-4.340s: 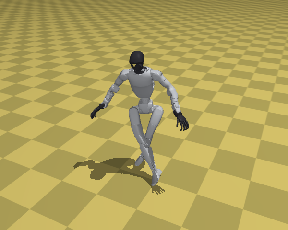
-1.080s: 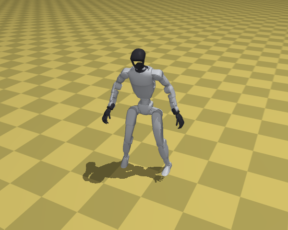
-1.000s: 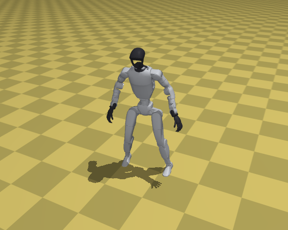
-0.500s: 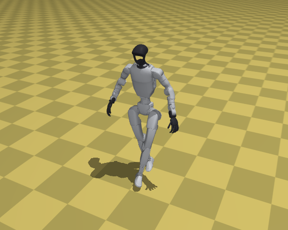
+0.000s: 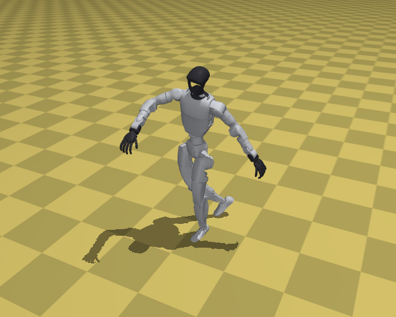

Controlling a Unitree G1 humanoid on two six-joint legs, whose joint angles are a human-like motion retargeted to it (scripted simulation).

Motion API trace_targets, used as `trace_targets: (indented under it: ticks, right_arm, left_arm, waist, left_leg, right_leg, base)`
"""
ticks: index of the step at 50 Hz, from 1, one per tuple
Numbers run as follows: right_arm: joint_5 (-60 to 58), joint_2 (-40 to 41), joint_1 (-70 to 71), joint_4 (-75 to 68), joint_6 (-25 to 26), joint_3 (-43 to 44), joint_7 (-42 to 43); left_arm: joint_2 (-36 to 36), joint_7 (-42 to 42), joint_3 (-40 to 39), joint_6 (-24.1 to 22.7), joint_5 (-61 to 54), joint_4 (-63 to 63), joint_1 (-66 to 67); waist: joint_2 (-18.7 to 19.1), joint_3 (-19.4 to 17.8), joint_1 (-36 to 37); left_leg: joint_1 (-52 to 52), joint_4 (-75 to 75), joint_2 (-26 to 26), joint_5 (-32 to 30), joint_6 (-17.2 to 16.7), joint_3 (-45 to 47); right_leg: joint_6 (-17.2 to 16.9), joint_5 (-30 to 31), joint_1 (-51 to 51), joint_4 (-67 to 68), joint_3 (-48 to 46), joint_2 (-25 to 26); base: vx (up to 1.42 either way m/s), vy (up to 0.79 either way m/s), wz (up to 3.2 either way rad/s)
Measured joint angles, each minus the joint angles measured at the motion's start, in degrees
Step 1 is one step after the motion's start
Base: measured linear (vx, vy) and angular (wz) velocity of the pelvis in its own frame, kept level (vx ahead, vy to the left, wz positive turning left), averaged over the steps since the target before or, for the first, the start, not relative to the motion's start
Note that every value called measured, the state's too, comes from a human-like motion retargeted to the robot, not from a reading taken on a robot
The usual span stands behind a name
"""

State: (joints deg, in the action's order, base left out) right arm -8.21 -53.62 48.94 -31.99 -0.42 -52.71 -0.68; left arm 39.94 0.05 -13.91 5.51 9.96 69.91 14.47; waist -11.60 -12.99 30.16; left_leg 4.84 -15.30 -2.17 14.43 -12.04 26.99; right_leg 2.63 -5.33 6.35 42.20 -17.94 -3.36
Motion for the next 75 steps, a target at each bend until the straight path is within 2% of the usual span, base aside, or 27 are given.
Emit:
trace_targets:
  ticks: [2,5,10,13,17,20,23,25,28,32,35,38,40,43,45,47,50,52,53,55,57,60,63,67,70,72,75]
  right_arm:
    - [-1.42,1.88,-11.18,-2.34,-0.65,5.42,-2.09]
    - [-0.80,6.60,-30.24,-8.81,1.23,16.66,2.87]
    - [0.86,19.25,-52.17,-25.10,4.98,30.24,7.21]
    - [-2.74,24.09,-60.93,-29.34,5.90,33.08,0.22]
    - [-2.00,28.79,-72.06,-27.96,5.48,36.92,-8.46]
    - [6.10,32.45,-79.68,-26.30,5.07,41.66,-12.02]
    - [13.37,36.17,-82.82,-27.09,4.69,45.91,-12.80]
    - [15.99,37.41,-80.95,-28.96,4.98,47.08,-10.39]
    - [13.13,37.51,-73.72,-34.41,4.66,48.02,-0.07]
    - [12.17,35.14,-63.26,-37.49,5.57,49.70,12.81]
    - [16.49,29.65,-54.29,-33.90,5.38,50.42,13.68]
    - [16.90,19.51,-40.99,-26.95,4.71,46.21,11.80]
    - [13.99,11.38,-28.18,-22.99,4.19,40.99,11.12]
    - [10.16,2.13,-4.81,-21.63,3.32,31.36,11.62]
    - [10.03,-0.07,9.78,-22.19,3.68,26.08,13.58]
    - [11.84,-0.01,18.84,-20.30,4.50,22.45,16.09]
    - [14.26,2.30,27.66,-13.66,4.27,14.49,19.78]
    - [13.59,5.80,32.60,-8.48,4.05,7.12,20.48]
    - [12.72,8.26,34.30,-5.89,3.25,4.88,20.95]
    - [10.83,14.86,36.80,-1.81,2.57,3.04,21.25]
    - [10.96,20.13,34.62,1.27,1.85,4.90,19.27]
    - [9.57,22.74,22.43,6.22,1.88,11.37,16.09]
    - [2.08,22.30,1.53,8.09,3.40,20.07,17.54]
    - [-7.02,24.74,-28.68,3.11,5.06,32.04,21.61]
    - [0.52,26.66,-47.28,2.30,4.43,40.72,22.71]
    - [6.76,29.61,-58.10,2.56,2.42,46.15,23.81]
    - [12.16,30.19,-71.61,4.36,0.95,50.00,25.56]
  left_arm:
    - [1.36,0.47,7.81,-1.74,5.69,-3.38,-4.84]
    - [2.74,7.20,20.49,-0.84,7.84,-7.75,-15.93]
    - [-2.90,15.11,33.14,-0.16,-1.92,-10.19,-36.55]
    - [-6.42,16.65,35.21,-2.12,-11.33,-16.20,-43.54]
    - [-7.23,19.05,35.65,-8.00,-20.46,-29.95,-41.89]
    - [-6.97,14.62,29.88,-10.76,-19.30,-40.28,-32.60]
    - [-6.71,8.63,22.55,-10.35,-13.58,-45.97,-22.17]
    - [-6.82,8.39,20.08,-8.90,-9.59,-45.23,-17.90]
    - [-9.43,9.52,19.22,-6.77,-1.38,-38.39,-12.37]
    - [-12.84,7.27,21.23,-4.85,4.10,-23.59,-8.41]
    - [-13.73,3.85,21.01,-2.85,3.75,-13.92,-6.55]
    - [-13.92,3.69,19.44,-2.09,-0.20,-8.50,-2.75]
    - [-13.52,5.10,18.14,-2.24,-3.93,-5.95,0.04]
    - [-12.08,7.86,14.19,-3.09,-7.89,-0.54,4.32]
    - [-10.49,9.67,9.10,-2.97,-10.25,3.52,6.41]
    - [-7.82,11.41,3.61,-2.36,-13.90,6.35,7.90]
    - [-3.04,13.98,-4.12,-2.62,-20.05,8.76,10.13]
    - [-1.70,16.59,-7.43,-2.57,-25.84,8.79,13.07]
    - [-1.96,16.73,-9.61,-2.55,-26.66,8.86,15.26]
    - [-4.05,16.27,-14.01,-0.90,-28.28,9.41,18.16]
    - [-6.28,16.56,-16.37,1.89,-28.32,11.01,16.73]
    - [-9.78,19.62,-16.65,5.41,-28.96,11.41,7.98]
    - [-15.30,22.71,-8.64,4.08,-28.86,7.08,-5.30]
    - [-23.85,22.08,8.77,0.33,-11.09,-3.30,-18.96]
    - [-24.99,20.70,23.40,-1.22,0.69,-16.91,-28.19]
    - [-22.90,22.41,28.94,-4.92,-0.09,-27.22,-31.62]
    - [-20.33,27.11,33.18,-10.53,-11.55,-40.12,-35.83]
  waist:
    - [-0.57,1.78,-4.55]
    - [-0.51,1.59,-9.77]
    - [6.11,-2.68,-19.32]
    - [8.63,-4.76,-26.33]
    - [8.77,-4.38,-34.16]
    - [8.95,-2.57,-35.16]
    - [8.04,-1.29,-34.26]
    - [7.18,-1.71,-34.34]
    - [7.01,-3.28,-36.49]
    - [7.37,-2.30,-37.58]
    - [8.97,-2.37,-34.75]
    - [11.80,-5.55,-30.98]
    - [13.12,-8.23,-29.07]
    - [13.38,-8.47,-25.21]
    - [11.94,-7.08,-20.91]
    - [8.12,-5.17,-14.92]
    - [1.17,-3.08,-4.94]
    - [-2.26,-1.03,2.74]
    - [-2.37,-0.12,6.14]
    - [-0.40,-0.49,9.44]
    - [-0.90,-0.36,9.63]
    - [-2.88,-0.06,5.76]
    - [-0.50,-0.51,0.50]
    - [6.52,-1.20,-8.70]
    - [10.29,-3.42,-16.58]
    - [11.45,-3.72,-24.02]
    - [12.53,-2.85,-33.99]
  left_leg:
    - [2.82,-0.51,-0.68,-0.54,1.47,-4.71]
    - [2.23,7.16,-0.14,-5.26,0.99,-12.37]
    - [-0.09,13.72,-4.91,-10.04,2.09,-25.69]
    - [0.37,15.10,-6.91,-11.17,2.48,-32.66]
    - [-0.61,17.37,-9.39,-12.87,0.25,-37.27]
    - [-4.61,19.37,-13.94,-16.11,-2.03,-34.39]
    - [-3.64,10.96,-18.00,-20.56,-1.67,-26.12]
    - [-1.04,3.81,-20.35,-25.83,1.22,-17.02]
    - [5.06,-9.02,-21.38,-20.55,3.66,-7.32]
    - [9.83,-5.23,-12.24,-15.71,1.00,-1.27]
    - [9.10,2.65,-7.83,-14.57,1.77,15.85]
    - [7.12,8.43,-3.20,-13.71,0.68,27.60]
    - [8.06,7.50,-0.01,-12.33,0.83,27.29]
    - [12.98,-1.51,4.36,-8.98,1.39,22.33]
    - [15.14,-7.02,7.39,-9.17,0.69,21.53]
    - [15.40,-8.02,11.85,-13.67,-0.20,20.87]
    - [15.93,-5.53,16.92,-19.80,-1.61,12.44]
    - [13.14,5.35,17.11,-20.03,0.10,8.09]
    - [10.96,7.72,14.53,-17.02,1.62,9.25]
    - [4.71,8.95,8.20,-10.33,3.28,12.98]
    - [3.07,6.01,4.35,-6.03,5.30,15.63]
    - [5.57,-1.11,1.24,-3.00,6.86,13.40]
    - [5.22,-1.40,-1.48,-3.56,5.51,6.50]
    - [2.52,-0.32,-6.59,-4.69,3.53,-4.79]
    - [-0.59,7.50,-8.43,-8.91,1.35,-13.01]
    - [-0.84,8.67,-10.09,-9.74,0.24,-18.38]
    - [-2.86,16.74,-12.51,-15.01,-0.39,-25.93]
  right_leg:
    - [-3.13,-1.03,-9.57,10.10,5.44,-1.63]
    - [-7.14,-2.33,-19.86,16.95,12.19,-4.96]
    - [-6.24,-4.02,-21.07,5.04,14.37,-11.98]
    - [-7.81,-4.42,-18.09,-9.28,16.09,-16.26]
    - [-14.10,-0.91,-14.20,-24.89,24.77,-18.46]
    - [-16.42,1.65,-11.96,-28.94,26.20,-17.11]
    - [-15.83,-3.53,-10.03,-27.14,26.61,-13.74]
    - [-14.41,-5.87,-8.49,-25.87,27.04,-11.17]
    - [-12.69,-6.89,-6.32,-21.42,24.76,-7.10]
    - [-13.86,-5.17,-2.57,-25.29,20.93,-2.12]
    - [-14.33,-4.09,-2.44,-27.00,21.24,3.48]
    - [-12.19,-4.37,-2.74,-24.40,24.25,10.97]
    - [-11.01,-5.48,-3.35,-21.22,26.05,15.52]
    - [-12.02,-5.92,-4.46,-18.71,28.68,20.41]
    - [-13.61,-2.64,-2.99,-21.86,31.82,22.22]
    - [-15.92,2.91,0.43,-28.65,36.96,21.90]
    - [-17.63,7.26,5.58,-37.49,43.96,20.79]
    - [-17.30,5.15,4.43,-35.45,42.19,19.12]
    - [-16.32,2.41,3.43,-30.58,37.88,18.47]
    - [-10.73,-3.61,2.43,-17.38,24.70,15.54]
    - [-6.92,-9.17,-4.90,3.35,13.19,7.21]
    - [-2.33,-9.38,-16.56,25.27,4.32,-7.17]
    - [-0.13,-10.53,-23.59,30.14,1.42,-15.30]
    - [-4.19,-7.34,-25.19,17.88,3.24,-17.60]
    - [-7.66,-5.70,-23.18,-0.65,7.75,-18.22]
    - [-10.53,-4.48,-18.73,-14.03,11.33,-18.94]
    - [-14.49,-1.87,-13.78,-26.50,18.15,-18.73]
  base:
    - [0.33,-0.43,1.97]
    - [0.27,-0.50,2.15]
    - [0.18,-0.59,2.16]
    - [0.13,-0.69,2.04]
    - [0.15,-0.80,1.18]
    - [0.19,-0.94,-0.40]
    - [0.19,-1.09,-0.69]
    - [0.13,-1.10,-0.13]
    - [0.08,-0.94,0.46]
    - [0.02,-0.83,0.55]
    - [-0.04,-0.79,-0.43]
    - [-0.05,-0.74,-1.31]
    - [-0.01,-0.71,-1.39]
    - [0.13,-0.74,-1.31]
    - [0.32,-0.83,-1.41]
    - [0.47,-0.93,-1.55]
    - [0.59,-1.07,-2.04]
    - [0.58,-0.91,-3.33]
    - [0.64,-0.74,-3.61]
    - [0.70,-0.67,-2.97]
    - [0.66,-0.58,-1.42]
    - [0.60,-0.54,0.55]
    - [0.52,-0.60,1.75]
    - [0.42,-0.69,2.24]
    - [0.31,-0.80,2.32]
    - [0.34,-0.91,2.44]
    - [0.26,-1.05,2.05]
